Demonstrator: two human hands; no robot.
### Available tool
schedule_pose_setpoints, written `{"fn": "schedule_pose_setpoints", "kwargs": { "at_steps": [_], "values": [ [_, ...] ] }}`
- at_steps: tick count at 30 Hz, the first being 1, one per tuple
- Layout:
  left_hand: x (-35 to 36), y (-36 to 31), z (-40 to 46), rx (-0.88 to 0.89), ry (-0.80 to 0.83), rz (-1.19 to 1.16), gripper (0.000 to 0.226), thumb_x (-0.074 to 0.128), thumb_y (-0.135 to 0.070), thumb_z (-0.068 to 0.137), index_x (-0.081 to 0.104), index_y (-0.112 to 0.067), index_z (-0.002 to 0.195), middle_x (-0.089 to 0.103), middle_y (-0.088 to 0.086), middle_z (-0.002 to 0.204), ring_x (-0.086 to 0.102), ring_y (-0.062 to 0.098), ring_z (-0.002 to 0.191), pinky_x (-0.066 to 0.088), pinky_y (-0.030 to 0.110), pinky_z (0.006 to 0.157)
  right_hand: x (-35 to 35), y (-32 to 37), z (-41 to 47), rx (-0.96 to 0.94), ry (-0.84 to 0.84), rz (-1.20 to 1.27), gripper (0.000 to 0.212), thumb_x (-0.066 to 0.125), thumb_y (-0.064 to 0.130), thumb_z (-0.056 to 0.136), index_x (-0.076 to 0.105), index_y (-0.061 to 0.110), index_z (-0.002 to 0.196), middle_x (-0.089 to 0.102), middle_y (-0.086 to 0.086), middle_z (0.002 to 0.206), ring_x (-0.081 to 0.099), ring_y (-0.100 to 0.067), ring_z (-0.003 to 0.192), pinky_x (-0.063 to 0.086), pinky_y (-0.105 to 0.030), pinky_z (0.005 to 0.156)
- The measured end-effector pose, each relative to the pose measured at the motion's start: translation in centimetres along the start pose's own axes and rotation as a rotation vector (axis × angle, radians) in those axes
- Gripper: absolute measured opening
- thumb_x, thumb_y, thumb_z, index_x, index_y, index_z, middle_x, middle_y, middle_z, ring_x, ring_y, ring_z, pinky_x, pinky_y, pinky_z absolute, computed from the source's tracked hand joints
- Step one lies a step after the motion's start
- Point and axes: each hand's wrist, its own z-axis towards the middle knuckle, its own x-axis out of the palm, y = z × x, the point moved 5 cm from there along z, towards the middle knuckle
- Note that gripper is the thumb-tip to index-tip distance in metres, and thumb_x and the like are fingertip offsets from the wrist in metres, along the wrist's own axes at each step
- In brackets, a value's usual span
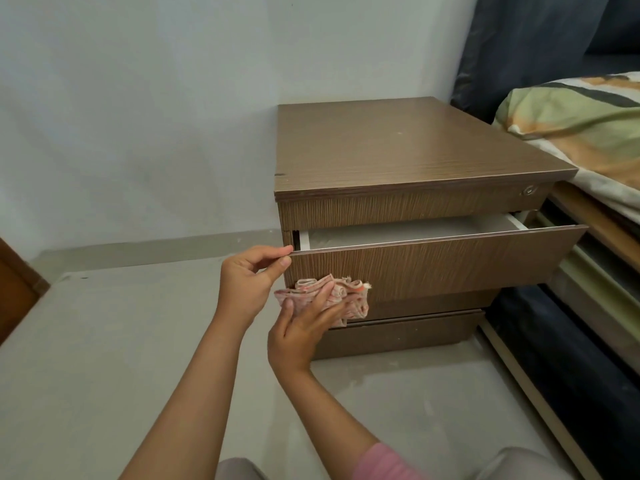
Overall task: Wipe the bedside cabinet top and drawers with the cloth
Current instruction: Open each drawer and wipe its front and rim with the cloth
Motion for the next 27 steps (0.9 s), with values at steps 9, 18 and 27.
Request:
{"fn": "schedule_pose_setpoints", "kwargs": {
  "at_steps": [9, 18, 27],
  "values": [
    [-0.1, -0.2, 0.0, -0.008, 0.001, 0.016, 0.029, 0.069, -0.004, 0.079, 0.072, -0.032, 0.084, 0.073, -0.015, 0.083, 0.068, 0.010, 0.087, 0.053, 0.028, 0.084, -5.6, -2.2, 6.0, 0.096, -0.162, 0.128, 0.069, 0.032, 0.036, 0.094, -0.004, 0.013, 0.148, -0.019, -0.023, 0.152, -0.013, -0.030, 0.143, -0.001, -0.024, 0.115],
    [-0.1, -0.4, 0.0, -0.040, -0.004, 0.017, 0.030, 0.069, -0.003, 0.079, 0.072, -0.033, 0.083, 0.073, -0.018, 0.080, 0.067, 0.007, 0.083, 0.052, 0.023, 0.081, -5.0, 2.9, 7.6, 0.018, -0.188, 0.100, 0.069, 0.031, 0.038, 0.093, -0.003, 0.017, 0.148, -0.023, -0.015, 0.153, -0.024, -0.027, 0.142, -0.015, -0.041, 0.113],
    [0.0, -0.7, -0.2, -0.075, -0.005, 0.023, 0.027, 0.068, -0.004, 0.081, 0.072, -0.030, 0.083, 0.073, -0.015, 0.080, 0.067, 0.006, 0.084, 0.052, 0.016, 0.077, -4.8, -0.2, 6.3, -0.049, -0.051, 0.006, 0.070, 0.034, 0.040, 0.091, -0.006, 0.026, 0.146, -0.023, -0.015, 0.152, -0.023, -0.031, 0.141, -0.008, -0.051, 0.112]
  ]
}}
